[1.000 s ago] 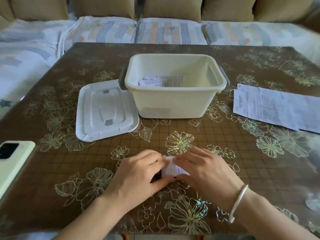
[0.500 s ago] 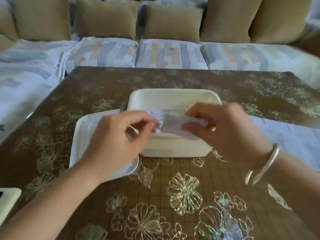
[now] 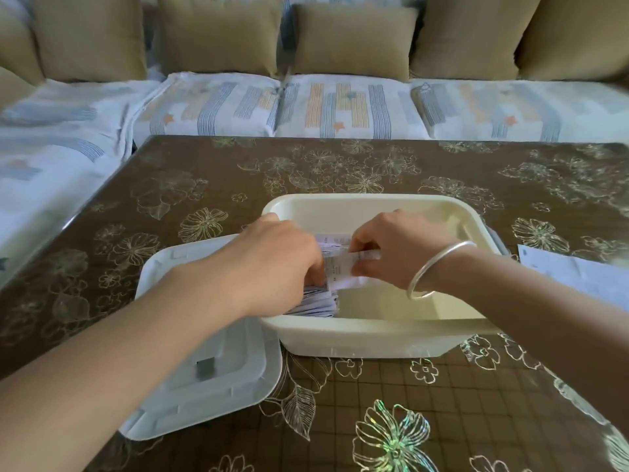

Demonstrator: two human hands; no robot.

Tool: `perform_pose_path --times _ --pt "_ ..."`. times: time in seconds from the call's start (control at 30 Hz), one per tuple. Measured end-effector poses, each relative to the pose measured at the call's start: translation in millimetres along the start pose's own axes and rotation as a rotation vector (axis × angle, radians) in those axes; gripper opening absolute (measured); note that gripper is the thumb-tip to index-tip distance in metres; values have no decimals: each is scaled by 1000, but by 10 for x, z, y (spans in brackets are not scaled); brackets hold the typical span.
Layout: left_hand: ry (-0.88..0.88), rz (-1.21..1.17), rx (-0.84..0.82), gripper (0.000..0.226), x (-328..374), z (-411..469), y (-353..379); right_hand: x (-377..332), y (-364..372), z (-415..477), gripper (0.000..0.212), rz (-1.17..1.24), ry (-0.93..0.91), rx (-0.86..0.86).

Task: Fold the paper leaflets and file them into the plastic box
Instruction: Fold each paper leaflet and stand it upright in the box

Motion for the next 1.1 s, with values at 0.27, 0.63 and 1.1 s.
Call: perform_pose_path --times 0.27,0.63,1.1 --pt "-6 56 -19 48 -31 61 91 -6 26 111 15 -120 28 79" --pt "58 188 -5 40 50 123 119 -164 99 117 15 -233 19 40" --pt "83 233 -40 41 90 120 103 -172 73 54 16 -222 49 28"
Point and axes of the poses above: each hand's wrist, its own z-axis towards the middle knuckle, its own y-axis out of the palm, x = y × z, the point moved 9 cm from there along z, towards the middle knuckle, and after that the axes turned 7 degrees about z, right-handed, at the moved point
